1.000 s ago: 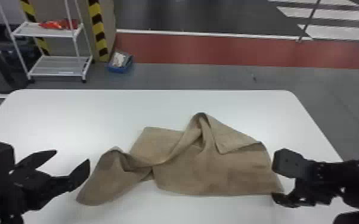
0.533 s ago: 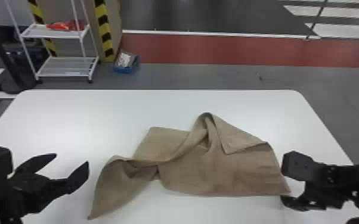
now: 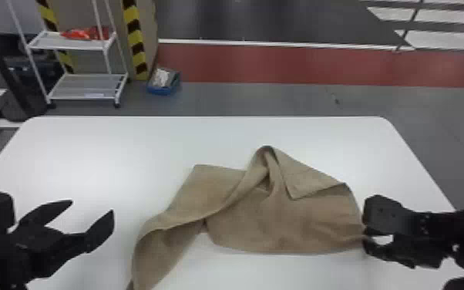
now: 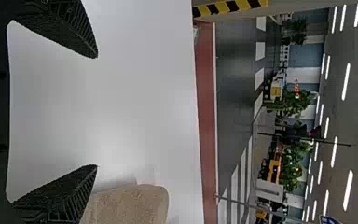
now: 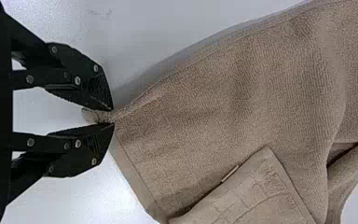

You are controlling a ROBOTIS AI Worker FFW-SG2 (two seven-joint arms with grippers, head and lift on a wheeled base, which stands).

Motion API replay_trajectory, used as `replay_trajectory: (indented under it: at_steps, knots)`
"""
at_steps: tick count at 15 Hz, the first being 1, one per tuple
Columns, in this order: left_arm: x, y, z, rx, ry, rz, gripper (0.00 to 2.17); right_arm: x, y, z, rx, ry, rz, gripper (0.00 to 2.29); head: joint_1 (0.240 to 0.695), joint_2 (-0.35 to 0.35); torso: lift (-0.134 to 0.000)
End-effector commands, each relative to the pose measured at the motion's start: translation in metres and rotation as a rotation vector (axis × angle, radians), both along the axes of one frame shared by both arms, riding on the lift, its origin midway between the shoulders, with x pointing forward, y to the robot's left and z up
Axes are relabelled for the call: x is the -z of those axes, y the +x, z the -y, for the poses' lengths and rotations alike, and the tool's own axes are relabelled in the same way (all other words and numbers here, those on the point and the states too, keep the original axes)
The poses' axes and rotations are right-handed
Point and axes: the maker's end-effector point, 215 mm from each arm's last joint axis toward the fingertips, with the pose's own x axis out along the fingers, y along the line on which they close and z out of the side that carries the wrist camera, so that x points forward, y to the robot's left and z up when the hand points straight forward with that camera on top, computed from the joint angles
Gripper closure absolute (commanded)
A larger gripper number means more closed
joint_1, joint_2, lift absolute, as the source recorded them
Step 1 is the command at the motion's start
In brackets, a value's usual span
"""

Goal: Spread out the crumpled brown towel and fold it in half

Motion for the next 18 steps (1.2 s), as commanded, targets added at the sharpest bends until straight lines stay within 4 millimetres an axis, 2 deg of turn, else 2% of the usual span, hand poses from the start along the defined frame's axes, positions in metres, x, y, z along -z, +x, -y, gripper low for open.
replay_trajectory:
  at_steps: [1,3,5,6,8,10,12,14,16,18]
  knots:
    - [0.001,-0.001,0.0,0.0,-0.001,-0.002,0.03,-0.003,0.001,-0.002,-0.007,0.017,0.005,1.21,0.695,-0.054,-0.124]
    - [0.001,-0.001,0.002,0.002,-0.003,-0.002,0.03,-0.018,0.006,0.001,0.012,0.079,0.044,1.3,0.695,-0.052,-0.124]
    - [0.005,-0.005,0.007,0.032,-0.014,-0.016,0.03,-0.067,0.027,0.007,0.077,0.22,0.157,1.3,0.695,-0.053,-0.124]
    - [0.004,-0.01,0.014,0.078,-0.027,-0.018,0.03,-0.082,0.034,0.011,0.102,0.249,0.192,1.3,0.695,-0.056,-0.124]
    - [0.003,-0.03,0.019,0.15,-0.052,-0.035,0.04,-0.087,0.036,0.009,0.107,0.263,0.205,1.3,0.695,-0.082,-0.124]
    - [0.001,-0.043,0.009,0.14,-0.1,-0.034,0.03,-0.085,0.037,0.002,0.095,0.268,0.201,1.3,0.695,-0.098,-0.124]
    - [-0.003,-0.057,0.004,0.158,-0.153,-0.031,0.03,-0.084,0.037,-0.003,0.093,0.279,0.201,1.3,0.695,-0.076,-0.124]
    - [-0.006,-0.072,0.015,0.205,-0.207,-0.035,0.03,-0.083,0.04,-0.002,0.17,0.331,0.185,1.3,0.695,-0.067,-0.124]
    - [-0.004,-0.077,0.022,0.232,-0.222,-0.044,0.03,-0.102,0.05,-0.019,0.218,0.49,0.207,1.3,0.695,-0.07,-0.124]
    - [-0.001,-0.082,0.035,0.268,-0.238,-0.062,0.03,-0.134,0.051,-0.04,0.216,0.592,0.243,1.3,0.695,-0.067,-0.124]
